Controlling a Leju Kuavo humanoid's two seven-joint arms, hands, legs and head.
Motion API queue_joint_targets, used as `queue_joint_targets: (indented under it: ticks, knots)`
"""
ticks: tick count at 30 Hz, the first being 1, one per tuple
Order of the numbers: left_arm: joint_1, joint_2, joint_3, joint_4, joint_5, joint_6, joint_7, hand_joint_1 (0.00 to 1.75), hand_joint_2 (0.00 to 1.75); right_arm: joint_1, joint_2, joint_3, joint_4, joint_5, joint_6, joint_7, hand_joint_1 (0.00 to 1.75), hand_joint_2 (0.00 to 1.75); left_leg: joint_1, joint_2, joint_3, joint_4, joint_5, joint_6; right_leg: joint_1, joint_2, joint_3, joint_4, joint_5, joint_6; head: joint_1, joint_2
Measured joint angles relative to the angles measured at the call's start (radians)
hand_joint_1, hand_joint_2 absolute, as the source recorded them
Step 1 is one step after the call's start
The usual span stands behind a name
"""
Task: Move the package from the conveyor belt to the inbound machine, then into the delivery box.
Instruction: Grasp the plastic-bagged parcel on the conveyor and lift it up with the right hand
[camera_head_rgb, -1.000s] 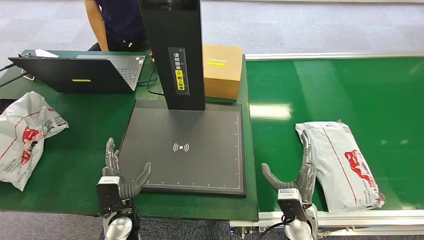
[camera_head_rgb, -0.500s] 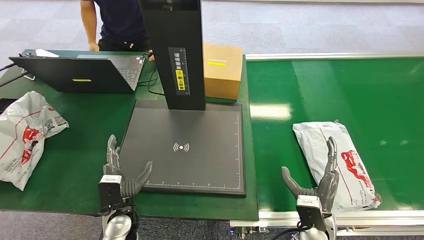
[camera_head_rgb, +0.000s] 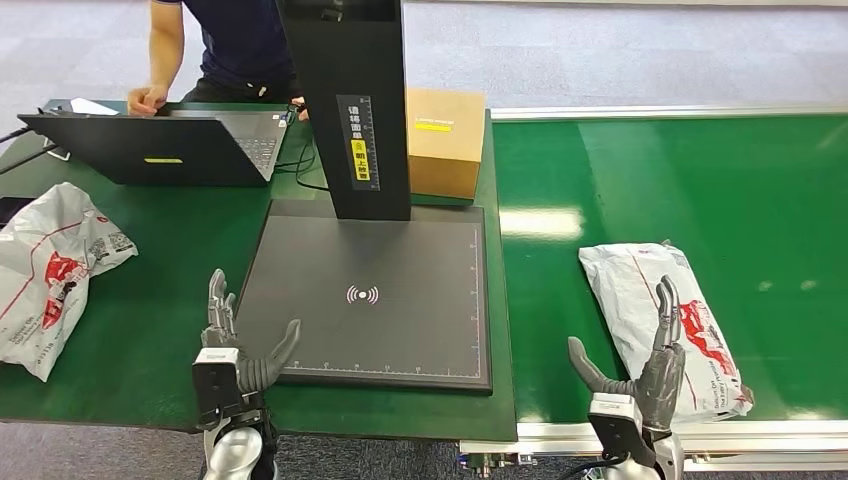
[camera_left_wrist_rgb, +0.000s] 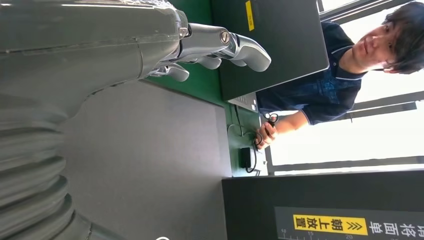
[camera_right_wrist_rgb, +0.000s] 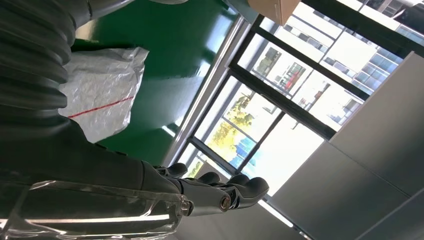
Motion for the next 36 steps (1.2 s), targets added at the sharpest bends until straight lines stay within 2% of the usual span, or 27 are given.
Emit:
queue_joint_targets:
  ticks: [17, 36]
  knots:
    - [0.001, 0.0, -0.016, 0.002, 0.001, -0.013, 0.0, 0.0, 1.75, 0.02, 0.0, -0.02, -0.012, 0.05, -0.049, 0.039, 0.0, 1.75, 0.0, 0.0, 0.0, 0.0, 0.0, 0.0, 0.0, 0.0, 0.0, 0.0, 0.0, 0.0, 0.0, 0.0]
    - [-0.003, -0.007, -0.018, 0.006, -0.038, -0.008, 0.0, 0.0, 1.75, 0.026, 0.0, -0.075, -0.014, 0.058, -0.05, 0.066, 0.0, 1.75, 0.0, 0.0, 0.0, 0.0, 0.0, 0.0, 0.0, 0.0, 0.0, 0.0, 0.0, 0.0, 0.0, 0.0]
